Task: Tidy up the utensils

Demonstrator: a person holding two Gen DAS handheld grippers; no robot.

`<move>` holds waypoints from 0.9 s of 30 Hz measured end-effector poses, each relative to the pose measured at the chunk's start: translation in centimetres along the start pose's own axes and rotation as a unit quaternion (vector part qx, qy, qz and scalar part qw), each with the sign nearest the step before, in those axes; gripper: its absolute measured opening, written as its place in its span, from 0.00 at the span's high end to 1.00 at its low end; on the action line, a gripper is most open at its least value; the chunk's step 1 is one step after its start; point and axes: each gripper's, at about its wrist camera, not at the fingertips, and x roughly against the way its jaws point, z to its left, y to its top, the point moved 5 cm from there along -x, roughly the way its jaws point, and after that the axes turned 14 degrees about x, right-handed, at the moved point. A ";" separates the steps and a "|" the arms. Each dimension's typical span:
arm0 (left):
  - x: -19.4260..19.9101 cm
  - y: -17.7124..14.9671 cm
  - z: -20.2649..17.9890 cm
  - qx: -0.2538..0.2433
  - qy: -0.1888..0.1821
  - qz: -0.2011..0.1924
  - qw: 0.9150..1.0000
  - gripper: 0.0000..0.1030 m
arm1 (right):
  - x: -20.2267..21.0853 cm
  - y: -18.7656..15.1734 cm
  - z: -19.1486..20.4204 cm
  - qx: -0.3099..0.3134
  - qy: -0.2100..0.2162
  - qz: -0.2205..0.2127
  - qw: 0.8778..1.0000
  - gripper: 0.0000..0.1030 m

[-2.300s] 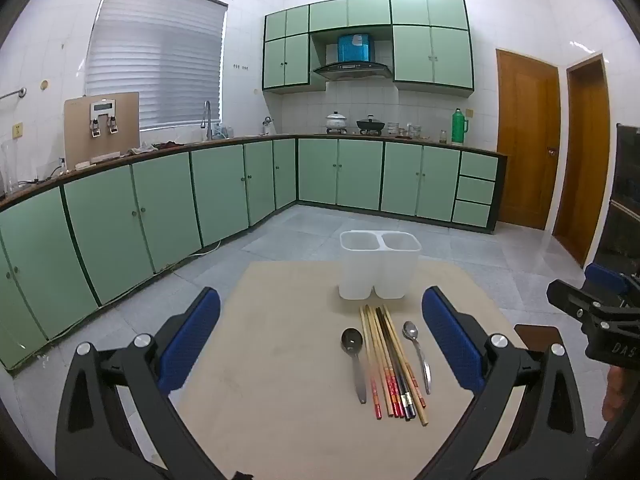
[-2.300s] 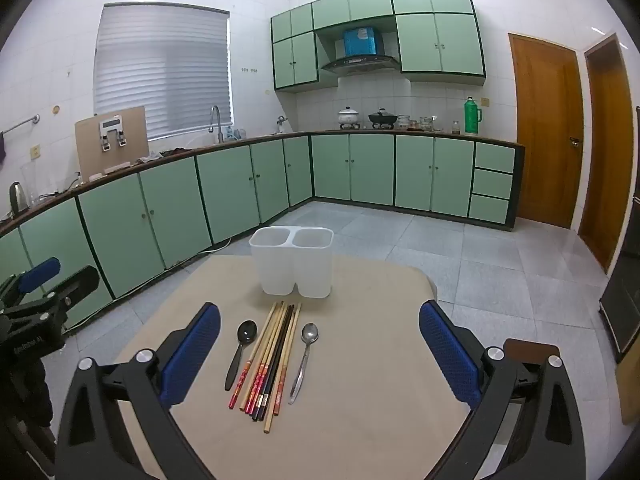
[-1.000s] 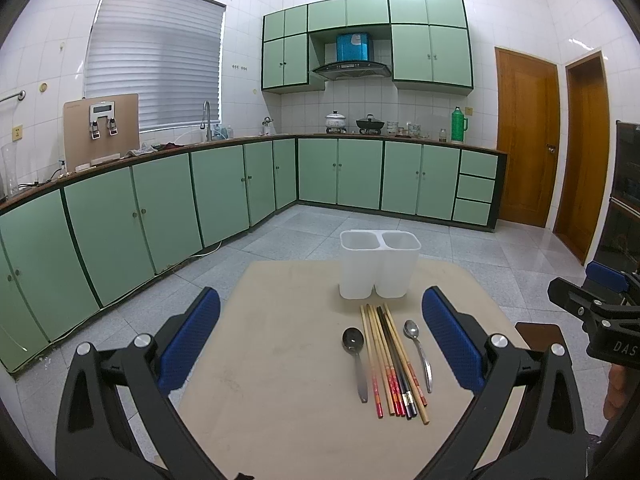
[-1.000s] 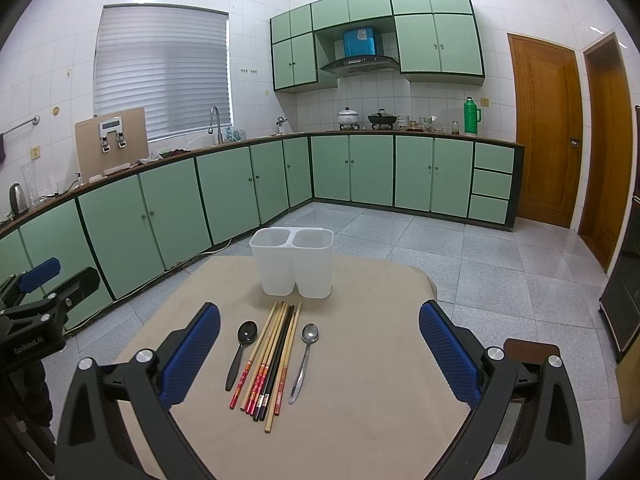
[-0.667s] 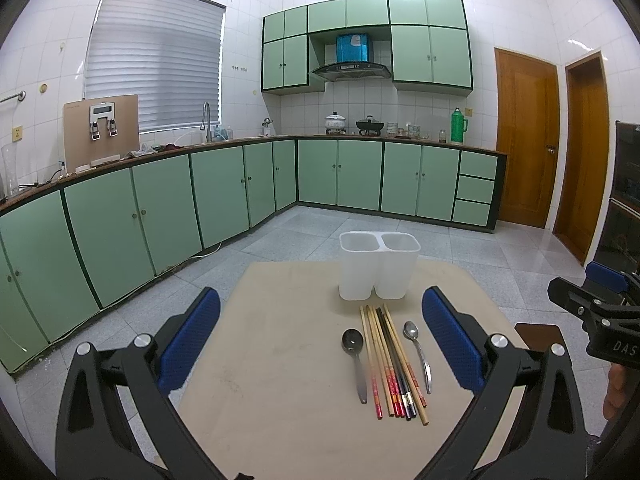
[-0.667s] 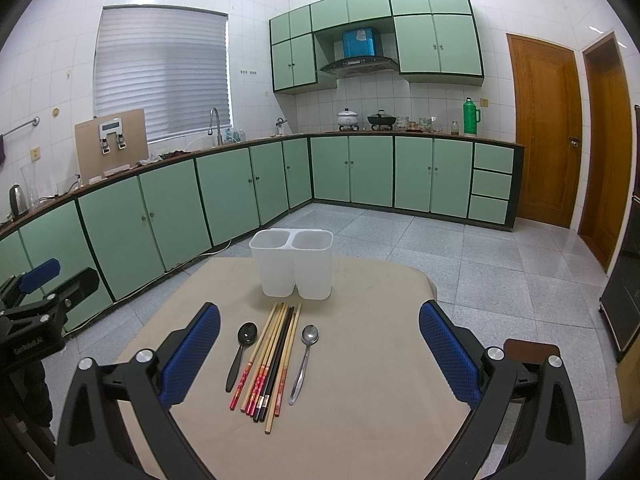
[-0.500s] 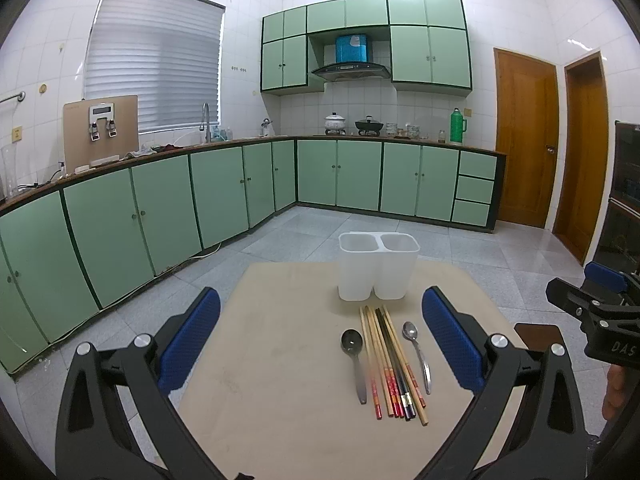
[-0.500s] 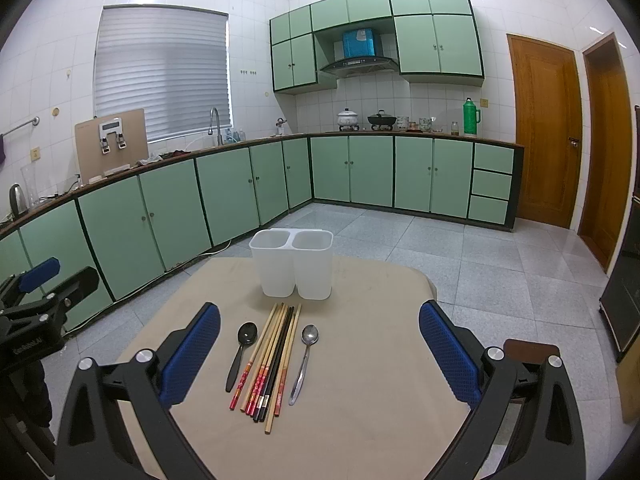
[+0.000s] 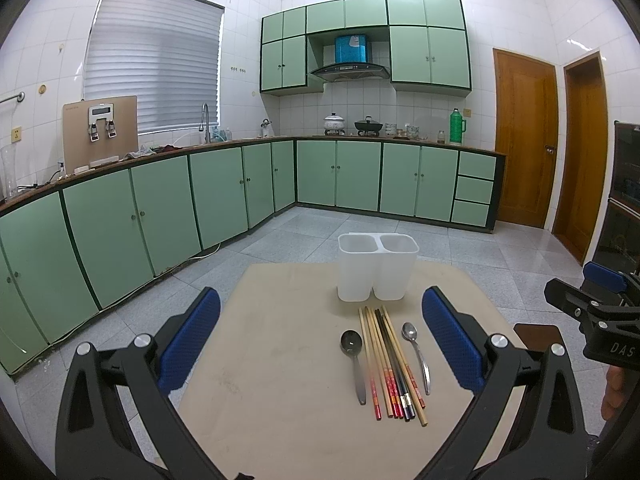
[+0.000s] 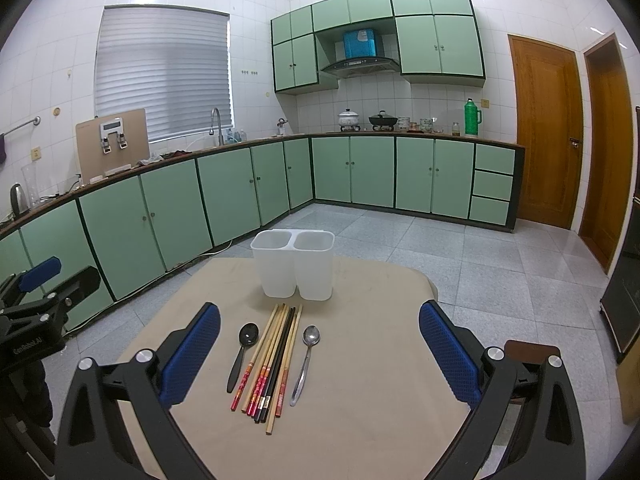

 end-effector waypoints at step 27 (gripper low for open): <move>-0.7 -0.2 -0.3 -0.001 -0.001 0.010 1.000 0.05 | -0.7 -0.4 -0.1 -0.006 0.002 0.011 1.000 0.06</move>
